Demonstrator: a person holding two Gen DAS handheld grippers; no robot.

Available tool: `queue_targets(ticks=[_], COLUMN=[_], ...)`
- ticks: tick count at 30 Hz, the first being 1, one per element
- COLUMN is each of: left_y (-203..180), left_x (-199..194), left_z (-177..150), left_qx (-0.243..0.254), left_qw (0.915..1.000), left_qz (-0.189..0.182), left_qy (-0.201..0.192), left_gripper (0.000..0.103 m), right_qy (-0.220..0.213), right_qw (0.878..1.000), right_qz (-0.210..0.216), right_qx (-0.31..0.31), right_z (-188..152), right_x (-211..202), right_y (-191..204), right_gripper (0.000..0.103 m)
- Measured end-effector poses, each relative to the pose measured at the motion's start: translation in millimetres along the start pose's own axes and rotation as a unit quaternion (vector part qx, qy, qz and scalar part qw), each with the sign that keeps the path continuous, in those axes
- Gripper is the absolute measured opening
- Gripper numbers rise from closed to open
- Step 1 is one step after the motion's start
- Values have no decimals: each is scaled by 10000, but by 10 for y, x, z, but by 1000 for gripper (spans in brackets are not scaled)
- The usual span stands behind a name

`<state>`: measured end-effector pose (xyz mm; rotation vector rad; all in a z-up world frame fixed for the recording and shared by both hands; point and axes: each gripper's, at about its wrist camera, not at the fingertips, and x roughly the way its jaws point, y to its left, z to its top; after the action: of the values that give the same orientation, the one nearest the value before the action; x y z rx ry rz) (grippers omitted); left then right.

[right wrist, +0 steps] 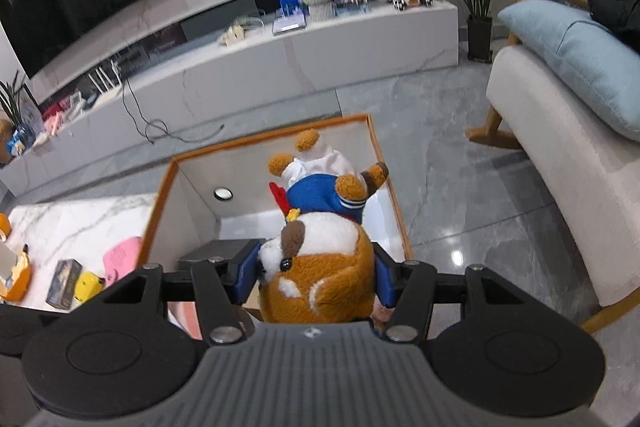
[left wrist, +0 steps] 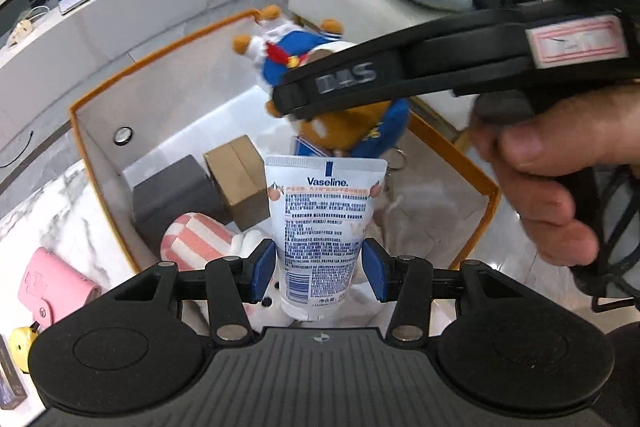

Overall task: Organize objects
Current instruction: 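Lift the Vaseline tube and bear plush and carry both over the orange box, then lower the tube and bear into the orange box and open both tools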

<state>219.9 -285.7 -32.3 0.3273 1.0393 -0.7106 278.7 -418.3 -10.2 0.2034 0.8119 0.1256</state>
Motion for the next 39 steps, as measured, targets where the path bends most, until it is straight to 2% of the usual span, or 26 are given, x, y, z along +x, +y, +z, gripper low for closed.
queue_targets(ticks=[6,11,13,15,17,27,28,35,39], left_y=[58,83,98,98,112,244,215,280,426], left_x=[237,379,367,352,301,68,76,-228,-385], left_z=[49,16,-8,-17,-36,-42,41,-78,-181], left_qx=[-85,5,11,-60,-80,-279,-279,-233,-399], left_qw=[9992,9986,9989,9991,9994,9992,9991,9969,9954], left_qz=[-80,189,112,-36,-86,-296,-309,-297,-322], left_qy=[392,500,452,414,322,34,-5,-690,-814], left_gripper=[55,60,68,85,90,90,90,90,90], right_qy=[166,101,58,-32,-140,-378,-385,-547,-621], right_qw=[9998,9998,9999,9998,9997,9991,9991,9982,9976], right_qz=[-107,-159,-154,-173,-167,-141,-141,-184,-189], right_qx=[71,-3,-30,-66,-69,-109,-127,-184,-239], right_z=[37,38,52,74,92,132,131,131,127], right_x=[200,221,203,169,118,-36,-42,-109,-144], right_y=[-45,-17,2,24,43,109,119,200,233], right_gripper=[60,70,75,77,79,80,80,81,81])
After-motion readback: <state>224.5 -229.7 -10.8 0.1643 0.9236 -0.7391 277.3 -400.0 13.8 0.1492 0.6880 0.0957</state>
